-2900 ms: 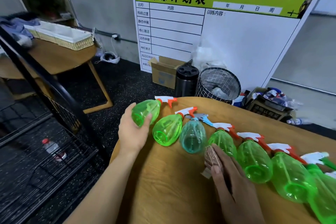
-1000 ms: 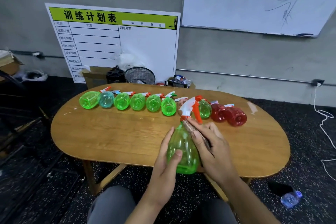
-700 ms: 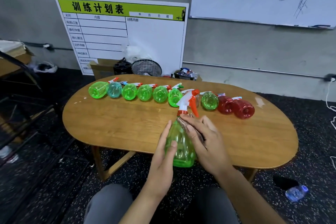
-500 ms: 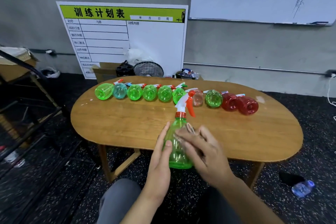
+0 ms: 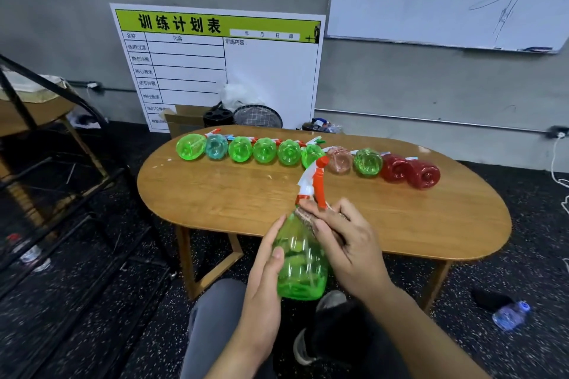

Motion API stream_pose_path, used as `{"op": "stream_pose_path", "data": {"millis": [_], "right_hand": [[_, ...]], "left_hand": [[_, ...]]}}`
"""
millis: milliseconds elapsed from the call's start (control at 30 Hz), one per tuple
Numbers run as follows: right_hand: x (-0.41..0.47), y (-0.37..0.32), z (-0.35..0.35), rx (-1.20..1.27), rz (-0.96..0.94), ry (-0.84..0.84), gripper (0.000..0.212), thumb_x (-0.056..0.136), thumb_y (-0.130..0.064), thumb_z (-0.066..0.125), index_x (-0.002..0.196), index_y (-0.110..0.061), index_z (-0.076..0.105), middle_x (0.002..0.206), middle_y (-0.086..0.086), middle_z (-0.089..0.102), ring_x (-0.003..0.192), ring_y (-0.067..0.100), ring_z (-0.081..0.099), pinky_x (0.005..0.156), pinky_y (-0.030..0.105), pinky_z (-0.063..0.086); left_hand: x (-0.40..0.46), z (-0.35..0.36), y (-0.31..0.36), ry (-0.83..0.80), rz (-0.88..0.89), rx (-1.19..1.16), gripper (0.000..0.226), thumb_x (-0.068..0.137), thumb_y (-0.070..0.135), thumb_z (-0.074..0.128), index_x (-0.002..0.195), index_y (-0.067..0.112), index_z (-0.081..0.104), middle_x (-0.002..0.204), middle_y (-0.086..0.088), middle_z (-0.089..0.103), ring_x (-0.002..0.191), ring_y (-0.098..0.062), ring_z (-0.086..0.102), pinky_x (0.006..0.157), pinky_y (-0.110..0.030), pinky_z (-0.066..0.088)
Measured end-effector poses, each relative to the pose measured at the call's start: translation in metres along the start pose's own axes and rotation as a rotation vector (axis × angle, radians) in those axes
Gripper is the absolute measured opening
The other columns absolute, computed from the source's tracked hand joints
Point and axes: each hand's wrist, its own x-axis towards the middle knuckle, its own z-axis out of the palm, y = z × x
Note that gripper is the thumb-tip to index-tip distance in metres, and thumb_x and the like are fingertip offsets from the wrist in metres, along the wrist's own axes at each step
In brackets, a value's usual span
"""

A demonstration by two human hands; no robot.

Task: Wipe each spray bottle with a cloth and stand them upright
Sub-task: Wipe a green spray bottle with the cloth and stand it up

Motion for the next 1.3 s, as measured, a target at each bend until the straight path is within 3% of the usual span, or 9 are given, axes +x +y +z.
{"op": "stream_pose_path", "data": {"millis": [233, 400, 500, 600, 733, 900, 967, 1100, 1300], "right_hand": [[-0.048, -0.024, 0.015, -0.024, -0.165, -0.116, 0.035, 0.106, -0.041, 0.056, 0.141, -0.037, 0.063, 0.094, -0.007, 0.048, 0.069, 0.004, 0.048, 0.055, 0.018, 0.044], [-0.081, -0.019, 0.018, -0.186, -0.431, -0.239, 0.039, 0.099, -0.04, 0.069, 0.138, -0.039, 0.065, 0.09, 0.001, 0.052, 0.073, 0.009, 0.05, 0.054, 0.028, 0.049], [-0.076, -0.02, 0.019, -0.14, -0.368, -0.208, 0.037, 0.102, -0.041, 0.064, 0.139, -0.039, 0.064, 0.093, -0.002, 0.051, 0.072, 0.007, 0.049, 0.054, 0.024, 0.047], [-0.059, -0.021, 0.025, -0.02, -0.142, -0.119, 0.034, 0.106, -0.045, 0.053, 0.139, -0.04, 0.063, 0.095, -0.008, 0.048, 0.069, 0.004, 0.05, 0.054, 0.021, 0.046], [-0.05, -0.02, 0.035, 0.092, 0.034, -0.069, 0.034, 0.105, -0.042, 0.054, 0.136, -0.04, 0.067, 0.092, -0.008, 0.048, 0.072, 0.015, 0.056, 0.059, 0.033, 0.049], [-0.08, -0.025, 0.036, 0.068, -0.042, -0.127, 0.035, 0.106, -0.045, 0.054, 0.141, -0.044, 0.061, 0.095, -0.007, 0.05, 0.071, 0.007, 0.053, 0.057, 0.023, 0.048], [-0.097, -0.023, 0.032, -0.037, -0.206, -0.212, 0.038, 0.104, -0.043, 0.06, 0.142, -0.045, 0.059, 0.096, -0.007, 0.047, 0.073, 0.0, 0.045, 0.058, 0.014, 0.044], [-0.111, -0.016, 0.026, -0.198, -0.474, -0.277, 0.04, 0.098, -0.043, 0.071, 0.137, -0.04, 0.065, 0.096, -0.003, 0.045, 0.076, 0.006, 0.045, 0.059, 0.018, 0.043], [-0.08, -0.02, 0.036, 0.03, -0.095, -0.115, 0.033, 0.106, -0.045, 0.055, 0.138, -0.042, 0.062, 0.097, -0.008, 0.05, 0.072, 0.004, 0.051, 0.057, 0.017, 0.046]], "left_hand": [[-0.018, -0.013, 0.003, 0.048, -0.022, -0.123, 0.052, 0.099, 0.036, 0.044, 0.15, 0.037, 0.051, 0.139, -0.007, 0.07, 0.129, -0.029, 0.067, 0.103, -0.043, 0.057], [-0.031, -0.02, -0.002, 0.052, -0.027, -0.151, 0.055, 0.097, 0.037, 0.042, 0.151, 0.031, 0.049, 0.136, -0.009, 0.071, 0.125, -0.03, 0.069, 0.099, -0.033, 0.059], [-0.037, -0.021, -0.009, 0.062, -0.052, -0.183, 0.051, 0.102, 0.037, 0.045, 0.152, 0.03, 0.048, 0.137, -0.01, 0.07, 0.127, -0.031, 0.067, 0.097, -0.034, 0.059], [-0.044, -0.022, -0.015, 0.079, -0.081, -0.183, 0.051, 0.101, 0.036, 0.05, 0.152, 0.03, 0.049, 0.141, -0.009, 0.068, 0.131, -0.032, 0.065, 0.106, -0.052, 0.054], [-0.05, -0.023, -0.025, 0.106, -0.092, -0.159, 0.056, 0.099, 0.037, 0.046, 0.153, 0.027, 0.049, 0.145, -0.008, 0.066, 0.134, -0.031, 0.063, 0.113, -0.056, 0.046], [-0.051, -0.023, -0.029, 0.105, -0.108, -0.167, 0.053, 0.1, 0.038, 0.05, 0.151, 0.028, 0.05, 0.14, -0.007, 0.069, 0.128, -0.028, 0.067, 0.098, -0.043, 0.059], [-0.052, -0.025, -0.029, 0.092, -0.114, -0.174, 0.051, 0.102, 0.038, 0.047, 0.152, 0.026, 0.049, 0.135, -0.009, 0.072, 0.124, -0.029, 0.069, 0.091, -0.032, 0.06], [-0.053, -0.028, -0.03, 0.075, -0.112, -0.181, 0.053, 0.1, 0.034, 0.038, 0.151, 0.024, 0.049, 0.135, -0.01, 0.072, 0.125, -0.033, 0.069, 0.092, -0.032, 0.06], [-0.054, -0.032, -0.025, 0.055, -0.138, -0.179, 0.052, 0.101, 0.037, 0.048, 0.152, 0.026, 0.049, 0.139, -0.009, 0.069, 0.129, -0.032, 0.066, 0.099, -0.049, 0.058]]}}
